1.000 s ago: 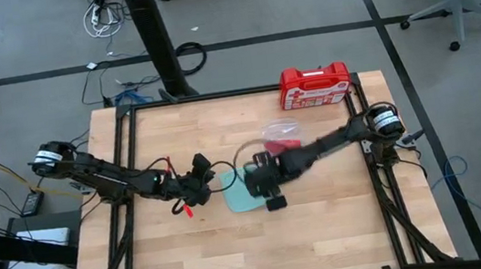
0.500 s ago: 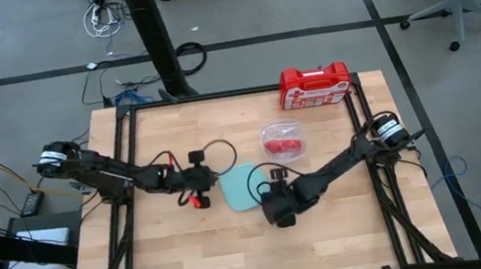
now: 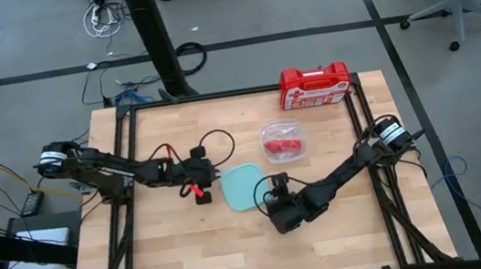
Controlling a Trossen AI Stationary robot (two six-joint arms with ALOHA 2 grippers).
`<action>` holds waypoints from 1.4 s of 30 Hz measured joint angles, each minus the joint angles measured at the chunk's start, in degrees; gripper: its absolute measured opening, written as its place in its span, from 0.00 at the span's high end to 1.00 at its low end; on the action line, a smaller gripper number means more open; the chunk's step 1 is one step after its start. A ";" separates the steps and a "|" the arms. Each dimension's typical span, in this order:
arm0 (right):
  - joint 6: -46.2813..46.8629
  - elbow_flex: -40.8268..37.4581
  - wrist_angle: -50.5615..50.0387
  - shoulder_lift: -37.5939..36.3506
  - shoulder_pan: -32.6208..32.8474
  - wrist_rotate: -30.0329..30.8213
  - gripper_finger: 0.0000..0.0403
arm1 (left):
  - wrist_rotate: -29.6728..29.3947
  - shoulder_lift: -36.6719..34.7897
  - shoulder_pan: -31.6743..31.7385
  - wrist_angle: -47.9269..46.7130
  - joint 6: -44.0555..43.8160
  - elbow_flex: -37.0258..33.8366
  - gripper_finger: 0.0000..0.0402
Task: Roll bandage
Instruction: Close the plastic container
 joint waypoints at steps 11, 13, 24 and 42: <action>-9.89 -4.76 10.32 -0.11 -0.77 1.59 0.63 | 3.31 0.00 -0.01 -0.65 0.24 0.00 0.81; -10.54 -4.99 10.21 -0.10 -0.23 3.00 0.63 | 3.31 0.00 0.00 -0.86 0.27 0.00 0.81; -15.97 -6.19 10.17 -0.22 -1.04 3.55 0.63 | 3.27 -0.02 -0.02 -0.63 0.50 -0.02 0.81; -28.86 -4.55 14.76 0.40 -0.02 14.06 0.99 | 4.58 -0.02 -0.04 -1.32 0.26 -0.02 0.81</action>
